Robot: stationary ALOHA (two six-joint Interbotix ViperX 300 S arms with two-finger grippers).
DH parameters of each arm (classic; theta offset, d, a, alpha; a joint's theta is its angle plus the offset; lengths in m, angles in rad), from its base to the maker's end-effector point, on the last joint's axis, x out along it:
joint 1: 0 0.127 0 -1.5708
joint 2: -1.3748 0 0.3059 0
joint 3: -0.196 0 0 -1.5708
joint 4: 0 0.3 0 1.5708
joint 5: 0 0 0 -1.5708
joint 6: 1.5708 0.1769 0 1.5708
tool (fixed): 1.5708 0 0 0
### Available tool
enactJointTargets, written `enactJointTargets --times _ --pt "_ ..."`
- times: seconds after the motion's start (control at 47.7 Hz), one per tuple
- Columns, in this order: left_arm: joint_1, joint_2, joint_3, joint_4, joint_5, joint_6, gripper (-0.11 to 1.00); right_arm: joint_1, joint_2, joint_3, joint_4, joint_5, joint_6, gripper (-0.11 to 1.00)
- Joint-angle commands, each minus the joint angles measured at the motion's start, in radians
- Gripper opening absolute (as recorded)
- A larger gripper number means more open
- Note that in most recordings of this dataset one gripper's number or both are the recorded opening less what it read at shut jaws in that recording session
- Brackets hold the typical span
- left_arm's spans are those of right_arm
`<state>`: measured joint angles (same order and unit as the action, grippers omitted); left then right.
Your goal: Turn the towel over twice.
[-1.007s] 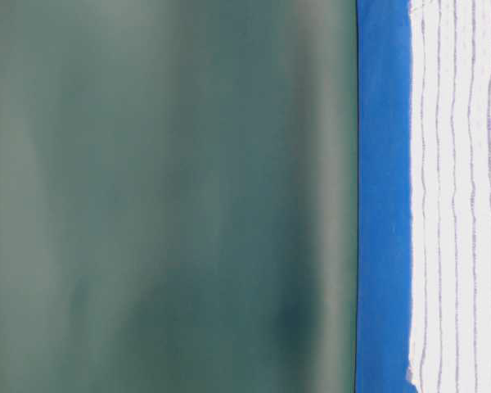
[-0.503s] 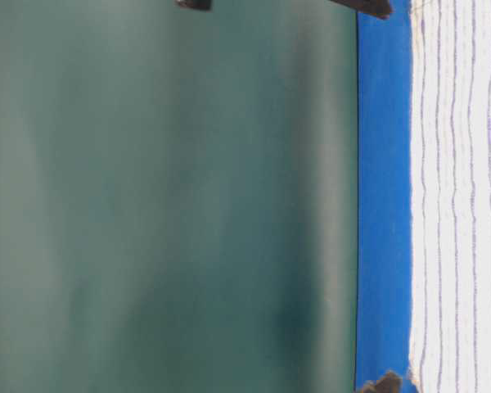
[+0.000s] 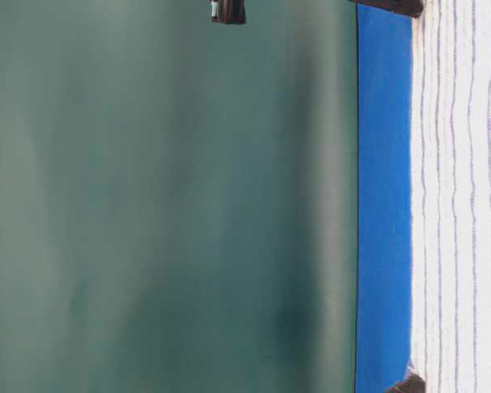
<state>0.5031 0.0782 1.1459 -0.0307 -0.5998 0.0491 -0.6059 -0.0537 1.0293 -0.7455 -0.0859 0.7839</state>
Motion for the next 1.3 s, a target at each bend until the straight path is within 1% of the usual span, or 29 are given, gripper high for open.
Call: enactJointTargets --times 0.0,0.042,0.126,0.147,0.168,0.231,0.273,0.441,0.545,0.65,0.776,0.86,1.091,1.28 --pt "0.005 0.003 -0.015 0.002 0.018 0.002 0.46 -0.003 -0.006 -0.012 -0.002 -0.002 -0.003 0.45" --pt "0.005 0.008 -0.020 0.002 0.031 0.002 0.36 -0.003 -0.008 -0.012 -0.002 0.000 -0.005 0.35" --pt "0.005 0.014 -0.031 0.002 0.054 0.002 0.21 -0.005 -0.006 -0.009 -0.002 -0.002 -0.005 0.12" --pt "0.005 0.014 -0.032 0.002 0.060 0.002 0.18 -0.005 -0.008 -0.009 -0.002 -0.003 -0.005 0.07" --pt "0.005 0.015 -0.034 0.002 0.064 0.002 0.14 -0.005 -0.008 -0.009 -0.002 -0.005 -0.005 0.05" --pt "0.003 0.014 -0.037 0.002 0.074 0.002 0.06 -0.005 -0.008 -0.009 -0.002 -0.006 -0.005 0.05" --pt "0.003 0.014 -0.037 0.002 0.075 0.002 0.03 -0.005 -0.008 -0.011 -0.002 -0.005 -0.005 0.05" --pt "0.003 0.000 -0.028 0.002 0.094 0.003 0.03 -0.005 -0.008 -0.018 0.002 -0.005 -0.005 0.05" --pt "0.005 -0.037 -0.031 0.002 0.124 0.005 0.03 -0.009 -0.020 -0.028 0.003 0.000 -0.002 0.05" --pt "0.014 -0.109 -0.040 0.002 0.172 0.020 0.03 -0.028 -0.052 -0.037 0.005 0.012 0.003 0.05" --pt "0.038 -0.225 -0.051 0.002 0.238 0.064 0.03 -0.049 -0.109 -0.048 0.005 0.048 0.008 0.05" --pt "0.058 -0.299 -0.061 0.002 0.272 0.095 0.03 -0.061 -0.158 -0.061 0.003 0.089 0.008 0.05" --pt "0.104 -0.508 -0.114 0.002 0.376 0.167 0.03 -0.064 -0.316 -0.115 -0.002 0.227 -0.002 0.05" --pt "0.110 -0.661 -0.150 0.002 0.437 0.175 0.03 -0.063 -0.453 -0.149 -0.003 0.301 -0.006 0.05"
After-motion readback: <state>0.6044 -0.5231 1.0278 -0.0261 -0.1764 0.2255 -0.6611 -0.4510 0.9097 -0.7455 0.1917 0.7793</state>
